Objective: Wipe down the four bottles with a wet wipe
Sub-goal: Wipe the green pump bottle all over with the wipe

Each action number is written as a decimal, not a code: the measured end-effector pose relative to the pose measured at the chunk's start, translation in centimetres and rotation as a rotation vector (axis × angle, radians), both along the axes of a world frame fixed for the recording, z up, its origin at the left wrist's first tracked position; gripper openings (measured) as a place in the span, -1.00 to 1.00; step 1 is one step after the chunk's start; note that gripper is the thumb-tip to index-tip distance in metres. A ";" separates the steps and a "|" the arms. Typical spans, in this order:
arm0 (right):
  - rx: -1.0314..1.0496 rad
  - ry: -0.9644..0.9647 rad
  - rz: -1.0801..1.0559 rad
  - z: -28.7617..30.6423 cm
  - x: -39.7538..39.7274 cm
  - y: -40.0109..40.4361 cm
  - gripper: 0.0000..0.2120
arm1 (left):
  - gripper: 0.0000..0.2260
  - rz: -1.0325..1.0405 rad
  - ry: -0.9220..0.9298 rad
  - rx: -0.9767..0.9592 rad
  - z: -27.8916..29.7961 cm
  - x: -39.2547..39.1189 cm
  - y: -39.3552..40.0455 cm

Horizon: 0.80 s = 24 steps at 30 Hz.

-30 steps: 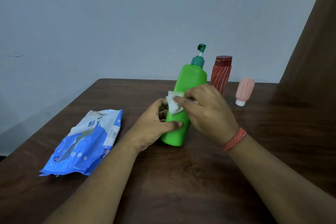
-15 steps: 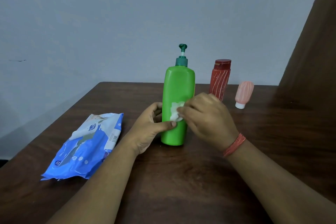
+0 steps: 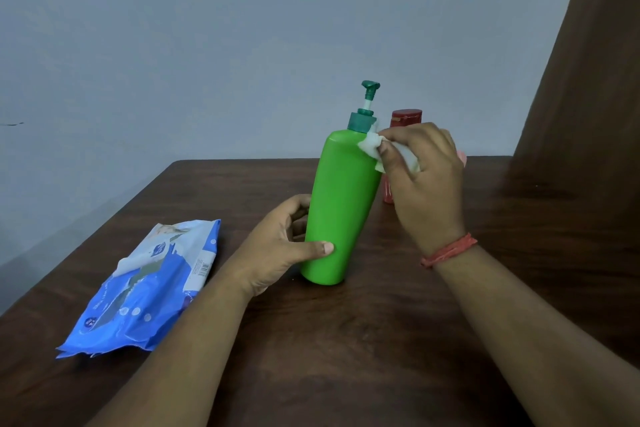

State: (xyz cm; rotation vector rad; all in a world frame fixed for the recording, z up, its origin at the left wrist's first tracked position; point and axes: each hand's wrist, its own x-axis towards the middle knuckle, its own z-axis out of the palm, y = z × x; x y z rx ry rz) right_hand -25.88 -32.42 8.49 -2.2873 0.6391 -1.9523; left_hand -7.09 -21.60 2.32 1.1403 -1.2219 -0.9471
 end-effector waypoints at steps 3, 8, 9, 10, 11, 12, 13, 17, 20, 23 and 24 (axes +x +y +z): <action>0.156 -0.014 0.049 -0.2 0.0 -0.6 -0.91 | -0.43 0.011 0.013 -0.004 0.0 0.0 0.0; 0.574 -0.154 0.404 1.4 0.2 0.4 -0.75 | -0.43 -0.003 0.009 -0.007 0.3 -0.1 0.2; 0.636 -0.190 0.470 1.6 0.2 0.5 -0.74 | -0.43 -0.007 -0.006 -0.008 0.3 -0.1 0.2; 0.697 -0.226 0.523 1.7 0.2 0.5 -0.73 | -0.42 -0.008 -0.023 -0.008 0.3 -0.1 0.1; 0.769 -0.265 0.575 1.7 0.2 0.3 -0.70 | -0.42 -0.006 -0.038 -0.010 0.3 -0.2 0.1; 0.853 -0.304 0.633 1.6 0.2 0.2 -0.68 | -0.42 -0.003 -0.046 -0.013 0.3 -0.2 0.1; 0.939 -0.332 0.691 1.5 0.2 0.1 -0.69 | -0.42 0.000 -0.050 -0.016 0.3 -0.2 0.0; 1.045 -0.291 0.794 0.9 0.2 -0.1 -0.70 | -0.44 -0.001 -0.021 -0.024 0.2 -0.2 0.2; 0.838 -0.246 0.715 0.7 0.1 -0.3 -0.73 | -0.45 -0.005 -0.016 -0.028 0.0 -0.1 0.2; 0.452 -0.130 0.456 0.9 -0.2 -0.3 -0.80 | -0.46 -0.002 -0.011 -0.028 0.0 0.0 0.0; 0.298 -0.062 0.330 0.9 -0.3 -0.2 -0.84 | -0.46 0.000 -0.011 -0.029 0.0 0.0 -0.1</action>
